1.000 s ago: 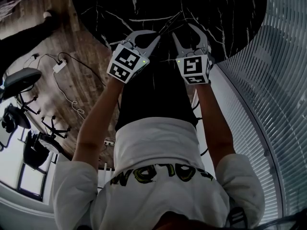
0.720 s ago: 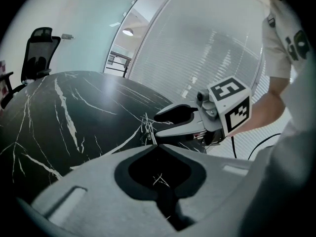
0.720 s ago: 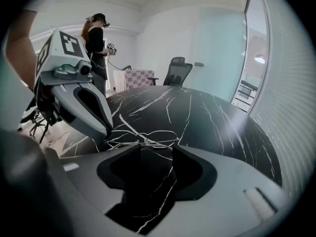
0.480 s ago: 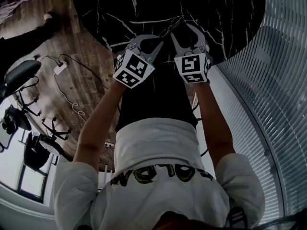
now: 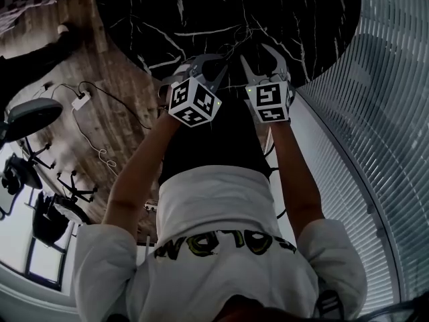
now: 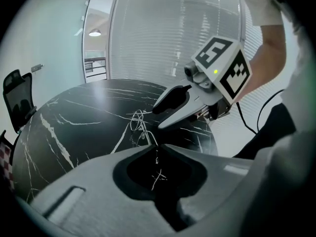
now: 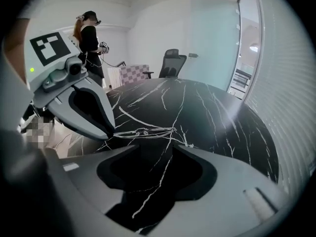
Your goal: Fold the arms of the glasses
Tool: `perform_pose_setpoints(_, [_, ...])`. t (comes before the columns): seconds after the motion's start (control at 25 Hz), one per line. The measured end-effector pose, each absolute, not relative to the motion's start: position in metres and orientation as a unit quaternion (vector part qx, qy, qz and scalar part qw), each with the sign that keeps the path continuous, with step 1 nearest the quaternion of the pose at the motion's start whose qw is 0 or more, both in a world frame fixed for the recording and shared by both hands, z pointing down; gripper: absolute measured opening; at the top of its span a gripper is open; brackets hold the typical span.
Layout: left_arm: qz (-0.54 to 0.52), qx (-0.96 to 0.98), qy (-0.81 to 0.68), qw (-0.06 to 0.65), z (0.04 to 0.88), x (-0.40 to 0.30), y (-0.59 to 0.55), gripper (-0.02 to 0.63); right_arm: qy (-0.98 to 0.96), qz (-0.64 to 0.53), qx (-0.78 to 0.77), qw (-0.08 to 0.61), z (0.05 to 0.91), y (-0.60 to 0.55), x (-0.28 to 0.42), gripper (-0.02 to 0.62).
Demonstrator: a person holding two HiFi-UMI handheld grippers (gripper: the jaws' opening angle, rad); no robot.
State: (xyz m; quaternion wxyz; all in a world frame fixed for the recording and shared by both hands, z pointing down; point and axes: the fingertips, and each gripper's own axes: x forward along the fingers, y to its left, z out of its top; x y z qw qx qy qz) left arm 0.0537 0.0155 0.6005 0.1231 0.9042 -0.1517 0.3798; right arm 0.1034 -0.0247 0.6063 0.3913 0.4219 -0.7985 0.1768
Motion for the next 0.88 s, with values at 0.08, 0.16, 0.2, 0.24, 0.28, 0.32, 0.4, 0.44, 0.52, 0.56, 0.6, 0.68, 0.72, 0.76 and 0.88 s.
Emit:
perform_pose_setpoints(0.08, [0.381, 0.904, -0.148, 0.124, 0.602, 0.056, 0.018, 0.029, -0.798, 0.187, 0.427, 0.382, 0.602, -0.019, 0.108, 0.209])
perform_pose_setpoints(0.16, [0.378, 0.906, -0.148, 0.123, 0.6, 0.061, 0.016, 0.029, -0.798, 0.198, 0.433, 0.369, 0.595, -0.017, 0.114, 0.209])
perform_pose_setpoints(0.2, [0.376, 0.907, -0.149, 0.121, 0.599, 0.063, 0.012, 0.029, -0.798, 0.203, 0.436, 0.363, 0.591, -0.017, 0.119, 0.209])
perform_pose_setpoints(0.24, [0.374, 0.907, -0.152, 0.119, 0.598, 0.065, 0.009, 0.029, -0.798, 0.206, 0.439, 0.357, 0.586, -0.017, 0.122, 0.209])
perform_pose_setpoints(0.28, [0.373, 0.907, -0.156, 0.12, 0.597, 0.065, 0.007, 0.029, -0.799, 0.208, 0.442, 0.352, 0.58, -0.015, 0.125, 0.209])
perform_pose_setpoints(0.32, [0.371, 0.907, -0.159, 0.122, 0.594, 0.064, 0.006, 0.032, -0.799, 0.208, 0.443, 0.348, 0.573, -0.014, 0.127, 0.207])
perform_pose_setpoints(0.4, [0.365, 0.907, -0.168, 0.13, 0.583, 0.061, 0.008, 0.032, -0.801, 0.211, 0.446, 0.339, 0.556, -0.007, 0.13, 0.207])
perform_pose_setpoints(0.44, [0.359, 0.907, -0.172, 0.136, 0.575, 0.06, 0.01, 0.031, -0.803, 0.214, 0.446, 0.332, 0.545, -0.004, 0.131, 0.204])
perform_pose_setpoints(0.52, [0.346, 0.908, -0.183, 0.147, 0.554, 0.057, 0.012, 0.031, -0.811, 0.213, 0.446, 0.312, 0.52, 0.0, 0.131, 0.15])
perform_pose_setpoints(0.56, [0.339, 0.909, -0.191, 0.149, 0.544, 0.055, 0.009, 0.031, -0.818, 0.208, 0.445, 0.299, 0.507, -0.003, 0.129, 0.109])
perform_pose_setpoints(0.6, [0.331, 0.91, -0.2, 0.151, 0.532, 0.052, 0.005, 0.031, -0.824, 0.202, 0.445, 0.286, 0.493, -0.008, 0.126, 0.086])
perform_pose_setpoints(0.68, [0.311, 0.911, -0.219, 0.159, 0.506, 0.045, 0.001, 0.03, -0.835, 0.195, 0.444, 0.26, 0.465, -0.012, 0.118, 0.053])
perform_pose_setpoints(0.72, [0.299, 0.911, -0.23, 0.166, 0.492, 0.042, 0.001, 0.024, -0.84, 0.193, 0.443, 0.249, 0.449, -0.012, 0.114, 0.044])
perform_pose_setpoints(0.76, [0.286, 0.911, -0.241, 0.173, 0.477, 0.04, 0.0, 0.013, -0.844, 0.191, 0.441, 0.237, 0.434, -0.013, 0.109, 0.035])
perform_pose_setpoints(0.88, [0.238, 0.916, -0.261, 0.187, 0.432, 0.038, -0.004, 0.003, -0.859, 0.187, 0.433, 0.199, 0.391, -0.016, 0.096, 0.003])
